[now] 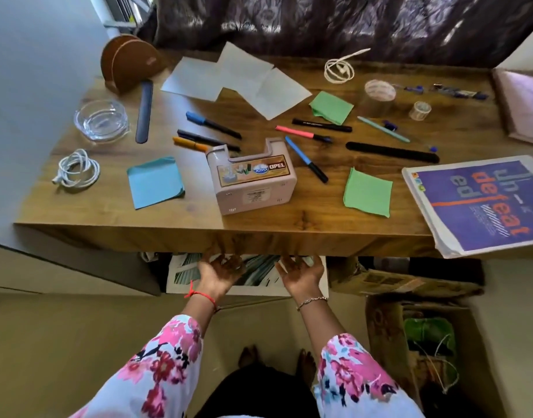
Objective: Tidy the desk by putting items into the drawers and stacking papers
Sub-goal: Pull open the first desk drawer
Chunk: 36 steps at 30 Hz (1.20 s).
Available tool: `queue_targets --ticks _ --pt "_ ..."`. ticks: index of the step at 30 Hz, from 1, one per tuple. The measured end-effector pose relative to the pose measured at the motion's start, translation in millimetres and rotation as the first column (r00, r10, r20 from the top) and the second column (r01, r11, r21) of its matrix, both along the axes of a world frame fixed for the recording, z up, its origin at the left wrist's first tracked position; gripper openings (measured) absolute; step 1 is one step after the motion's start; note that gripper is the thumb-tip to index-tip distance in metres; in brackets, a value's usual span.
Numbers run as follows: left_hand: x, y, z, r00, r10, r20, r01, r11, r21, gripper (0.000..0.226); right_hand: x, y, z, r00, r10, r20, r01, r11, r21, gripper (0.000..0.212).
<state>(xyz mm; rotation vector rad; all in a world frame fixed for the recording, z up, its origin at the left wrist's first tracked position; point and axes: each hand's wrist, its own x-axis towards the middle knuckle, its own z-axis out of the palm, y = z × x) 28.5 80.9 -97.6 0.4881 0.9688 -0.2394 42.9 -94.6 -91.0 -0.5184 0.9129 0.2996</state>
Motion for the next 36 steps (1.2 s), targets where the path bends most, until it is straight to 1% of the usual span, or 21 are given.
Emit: queue_targets --ticks 2,5,9,13,17,20,22,25,27,29,32,34,36 --pt "1.4 3.8 -5.1 0.998 0.043 0.035 -0.041 0.998 -0.049 0.025 4.0 2.5 -6.7 0.998 -0.067 0.021 0.067 0.997 0.039 0.047" --pt "3.3 5.4 -6.7 0.993 0.089 0.073 -0.083 0.994 -0.077 0.016 11.3 2.7 -10.6 0.99 -0.13 0.056 0.126 0.99 0.065 0.052" --pt "5.0 8.7 -5.4 0.987 0.144 0.068 -0.135 0.984 -0.114 0.022 18.8 3.8 -17.9 0.98 -0.193 0.052 0.188 0.978 0.087 0.057" --pt "2.3 10.4 -6.8 0.992 0.12 0.044 -0.116 0.991 -0.07 0.032 16.0 0.1 -22.5 0.988 -0.144 0.056 0.14 0.988 0.066 0.049" --pt "-5.0 7.7 -10.3 0.99 0.14 -0.005 -0.141 0.99 -0.022 0.019 6.5 -5.8 -22.5 0.992 -0.114 0.061 0.109 0.991 0.082 0.049" --pt "-18.7 5.3 -11.6 0.991 0.133 -0.004 -0.133 0.991 -0.015 0.024 -8.5 -7.9 -21.4 0.993 -0.102 0.055 0.097 0.992 0.085 0.049" --pt "-31.4 2.2 -7.9 0.992 0.124 0.006 -0.124 0.992 0.0 0.024 -21.3 -9.9 -22.1 0.994 -0.1 0.047 0.096 0.993 0.07 0.047" --pt "-54.8 -1.1 -4.9 0.995 0.098 0.011 -0.098 0.995 0.026 0.034 -44.0 -13.2 -23.1 0.996 -0.075 0.048 0.074 0.997 0.036 0.051" --pt "-72.8 -3.0 -5.7 0.996 0.094 0.003 -0.094 0.994 0.046 0.029 -62.2 -16.4 -22.4 0.997 -0.064 0.039 0.062 0.997 0.035 0.052" --pt "-91.2 -5.3 -6.7 0.997 0.072 -0.002 -0.072 0.995 0.076 0.027 -81.6 -20.5 -20.1 0.998 -0.052 0.024 0.052 0.998 0.037 0.045" --pt "-119.2 -11.7 -2.2 0.998 0.061 0.017 -0.062 0.995 0.075 0.021 -109.3 -23.8 -16.7 1.0 -0.03 0.007 0.03 0.999 0.021 0.033" --pt "-139.5 -15.4 -1.0 0.999 0.034 0.012 -0.035 0.993 0.112 0.025 -130.4 -26.1 -14.0 1.0 -0.004 -0.002 0.004 1.0 -0.009 0.024" --pt "-157.8 -19.8 0.3 1.0 0.01 -0.026 -0.006 0.989 0.145 0.028 -151.8 -29.5 -13.5 1.0 0.026 0.014 -0.026 0.999 -0.022 0.023"
